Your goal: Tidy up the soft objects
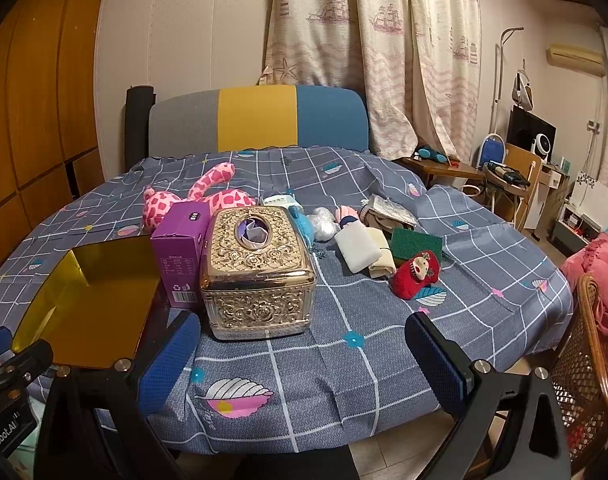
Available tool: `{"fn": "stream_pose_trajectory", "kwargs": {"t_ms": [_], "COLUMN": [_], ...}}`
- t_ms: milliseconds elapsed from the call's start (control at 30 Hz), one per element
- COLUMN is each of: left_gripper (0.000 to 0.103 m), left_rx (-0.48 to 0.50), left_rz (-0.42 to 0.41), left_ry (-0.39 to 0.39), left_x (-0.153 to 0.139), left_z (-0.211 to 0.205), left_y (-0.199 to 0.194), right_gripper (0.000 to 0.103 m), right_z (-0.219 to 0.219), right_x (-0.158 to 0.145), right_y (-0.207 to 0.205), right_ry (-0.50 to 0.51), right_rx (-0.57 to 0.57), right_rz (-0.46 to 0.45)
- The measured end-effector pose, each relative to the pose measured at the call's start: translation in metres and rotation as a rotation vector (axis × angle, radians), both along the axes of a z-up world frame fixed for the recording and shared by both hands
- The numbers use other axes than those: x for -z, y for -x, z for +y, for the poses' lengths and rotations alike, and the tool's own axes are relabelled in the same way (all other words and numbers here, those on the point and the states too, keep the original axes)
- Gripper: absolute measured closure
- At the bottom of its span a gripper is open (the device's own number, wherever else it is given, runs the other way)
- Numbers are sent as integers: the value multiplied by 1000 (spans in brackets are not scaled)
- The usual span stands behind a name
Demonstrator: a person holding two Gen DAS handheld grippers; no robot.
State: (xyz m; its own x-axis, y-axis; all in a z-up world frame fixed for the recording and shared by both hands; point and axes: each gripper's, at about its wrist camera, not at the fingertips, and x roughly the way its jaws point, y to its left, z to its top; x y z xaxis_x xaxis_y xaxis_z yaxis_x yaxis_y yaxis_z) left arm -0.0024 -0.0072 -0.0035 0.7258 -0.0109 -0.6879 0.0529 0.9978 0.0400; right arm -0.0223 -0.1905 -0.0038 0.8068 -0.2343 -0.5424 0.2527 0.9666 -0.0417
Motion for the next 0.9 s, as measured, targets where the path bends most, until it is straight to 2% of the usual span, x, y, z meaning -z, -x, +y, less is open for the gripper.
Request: {"fn": "stream_pose_trajectory", "kwargs": {"t_ms": [900], "left_gripper": [46], "left_rx": [3], "left_rz": [20], "left_ry": [-1], "left_x": [5], "left_z": [-1], "left_y": [-2], "right_gripper": [0], "right_z": [-1], "right_x": [1], "right_y": [-1], "right_ry": [2], "right_rx": [2], "right_rz": [6]}}
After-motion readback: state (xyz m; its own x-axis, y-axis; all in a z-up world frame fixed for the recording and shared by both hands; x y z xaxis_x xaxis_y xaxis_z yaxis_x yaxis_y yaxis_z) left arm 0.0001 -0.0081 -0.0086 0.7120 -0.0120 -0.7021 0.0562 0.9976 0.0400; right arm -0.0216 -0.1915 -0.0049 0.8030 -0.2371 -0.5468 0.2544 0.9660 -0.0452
